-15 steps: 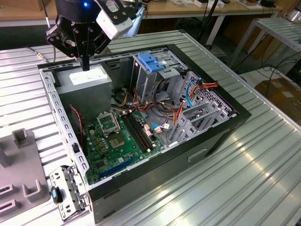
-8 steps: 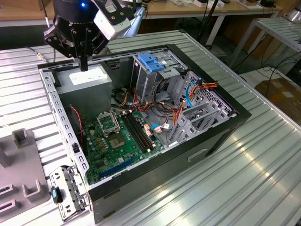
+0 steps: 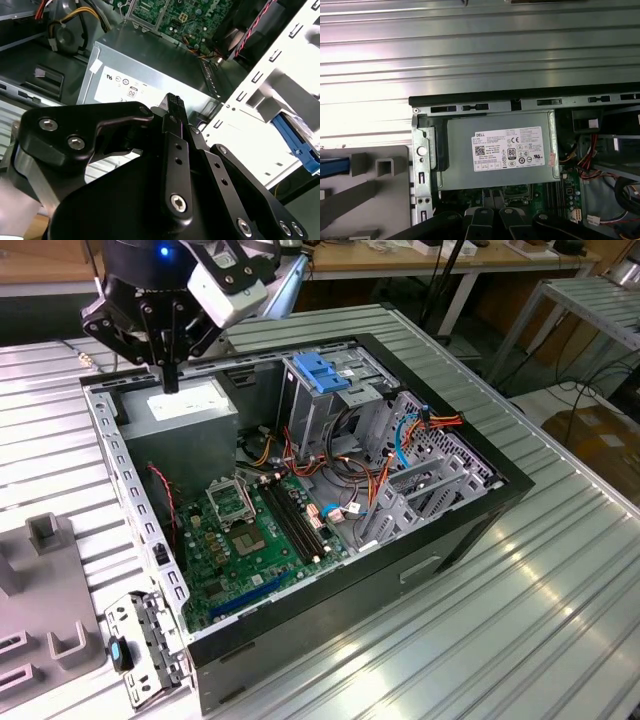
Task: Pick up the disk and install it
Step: 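Reach for the disk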
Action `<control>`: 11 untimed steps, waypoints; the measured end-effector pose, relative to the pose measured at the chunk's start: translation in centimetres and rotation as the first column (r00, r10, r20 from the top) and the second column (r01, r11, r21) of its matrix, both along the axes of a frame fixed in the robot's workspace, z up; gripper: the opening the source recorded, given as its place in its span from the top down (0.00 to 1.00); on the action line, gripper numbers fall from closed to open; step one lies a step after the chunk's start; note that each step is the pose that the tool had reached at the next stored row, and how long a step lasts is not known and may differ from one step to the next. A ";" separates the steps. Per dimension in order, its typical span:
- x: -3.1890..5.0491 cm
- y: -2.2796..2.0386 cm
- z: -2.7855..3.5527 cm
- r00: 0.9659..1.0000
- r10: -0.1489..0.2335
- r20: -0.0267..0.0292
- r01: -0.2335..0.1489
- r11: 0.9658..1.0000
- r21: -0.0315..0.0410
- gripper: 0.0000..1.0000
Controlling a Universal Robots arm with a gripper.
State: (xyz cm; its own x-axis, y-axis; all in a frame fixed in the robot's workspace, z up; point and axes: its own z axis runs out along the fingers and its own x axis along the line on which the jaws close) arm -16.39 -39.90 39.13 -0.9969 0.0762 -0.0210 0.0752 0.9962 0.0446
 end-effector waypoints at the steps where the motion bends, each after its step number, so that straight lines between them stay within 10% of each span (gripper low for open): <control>1: -0.11 0.00 0.00 1.000 0.000 0.000 0.000 1.000 0.000 0.89; 11: -1.48 0.00 -0.11 1.000 0.000 0.000 0.000 1.000 0.000 0.89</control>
